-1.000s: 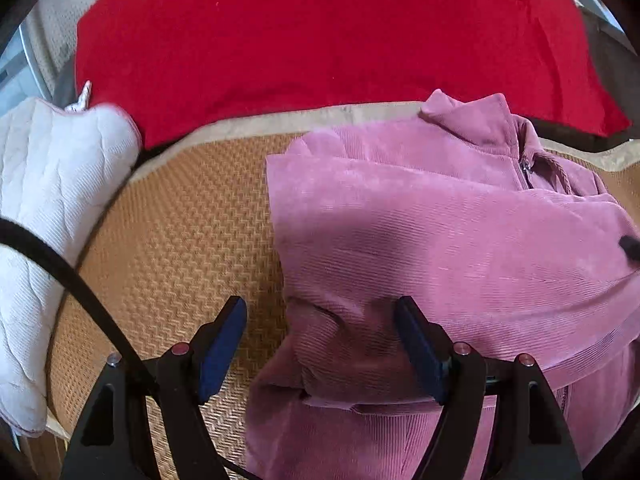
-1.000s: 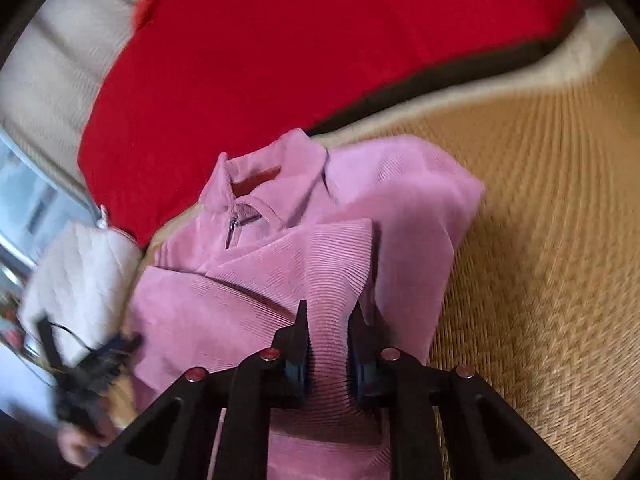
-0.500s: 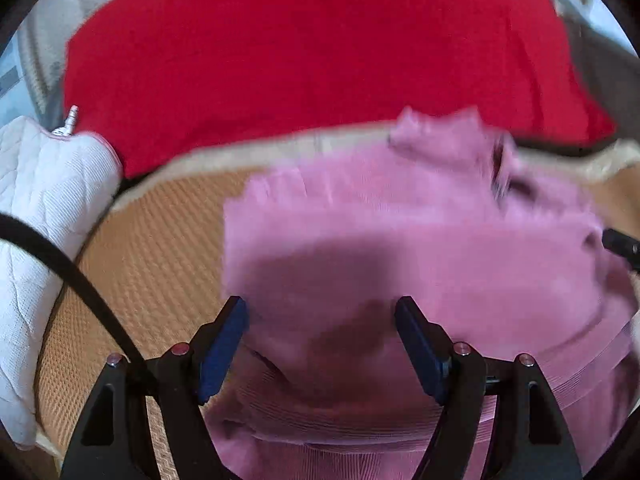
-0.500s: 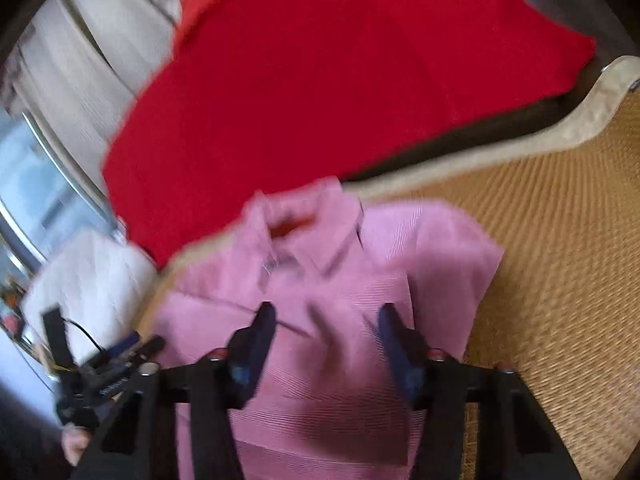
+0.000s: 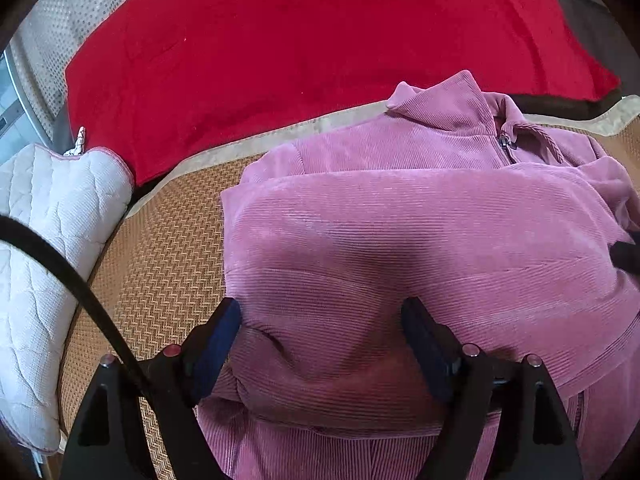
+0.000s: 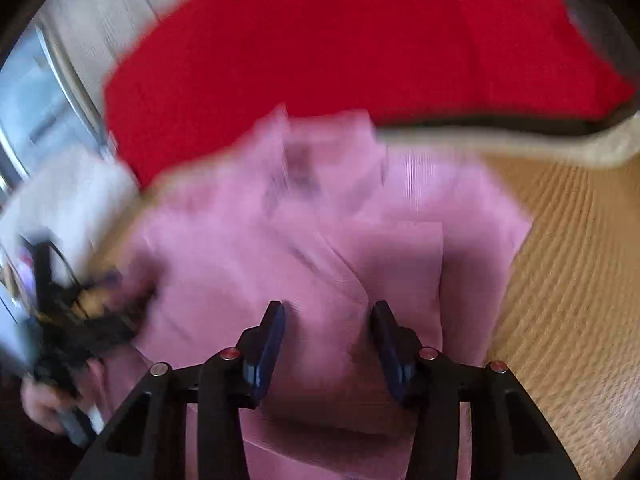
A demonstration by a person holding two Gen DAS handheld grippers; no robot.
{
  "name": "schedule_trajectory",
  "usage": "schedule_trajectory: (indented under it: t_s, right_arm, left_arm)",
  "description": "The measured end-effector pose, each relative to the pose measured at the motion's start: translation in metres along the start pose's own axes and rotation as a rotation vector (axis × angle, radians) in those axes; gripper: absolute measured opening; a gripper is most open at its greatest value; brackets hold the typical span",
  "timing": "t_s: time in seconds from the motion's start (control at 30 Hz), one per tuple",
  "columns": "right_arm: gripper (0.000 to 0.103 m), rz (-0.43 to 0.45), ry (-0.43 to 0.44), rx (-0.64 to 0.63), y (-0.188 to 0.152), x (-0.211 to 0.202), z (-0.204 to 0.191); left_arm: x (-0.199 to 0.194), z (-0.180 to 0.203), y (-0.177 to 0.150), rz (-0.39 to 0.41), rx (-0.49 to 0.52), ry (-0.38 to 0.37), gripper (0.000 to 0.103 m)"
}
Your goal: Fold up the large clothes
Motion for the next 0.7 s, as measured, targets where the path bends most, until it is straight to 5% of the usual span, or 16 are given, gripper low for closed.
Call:
schedule_trajectory:
  t_s: [0.3,0.4,0.6,0.7]
  right_arm:
    - [0.049,0.071,0.065,-0.013,0.005,-0.027,-0.006]
    - [0.049,-0.002,0.015,-0.019,-0.003,-0.009,0.001]
    - [0.049,0.032,-0.028,-0.103,-0.008,-0.008,-0.008]
    - [0.049,0.035,-0.030,-0.109,-0.010,-0.010,-0.007]
  left_arm:
    - [0.009,0.000,0.002,0.016,0.001,0.001,0.085]
    - [0.010,-0.001,0.002,0.018,0.001,0.006,0.087]
    - [0.016,-0.006,0.000,0.018,-0.047,0.033,0.103]
    - [0.022,-0.014,-0.004,-0.004,-0.129,-0.003,0.103]
Point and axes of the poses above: each gripper's, at about its wrist camera, not at the fingertips, and x roughly the way its jaws point, z to its right, y to its top, the point moved 4 cm from there along x, roughly the way its jaws point, and after that the axes turned 11 degrees about x, right-handed, at the moved point
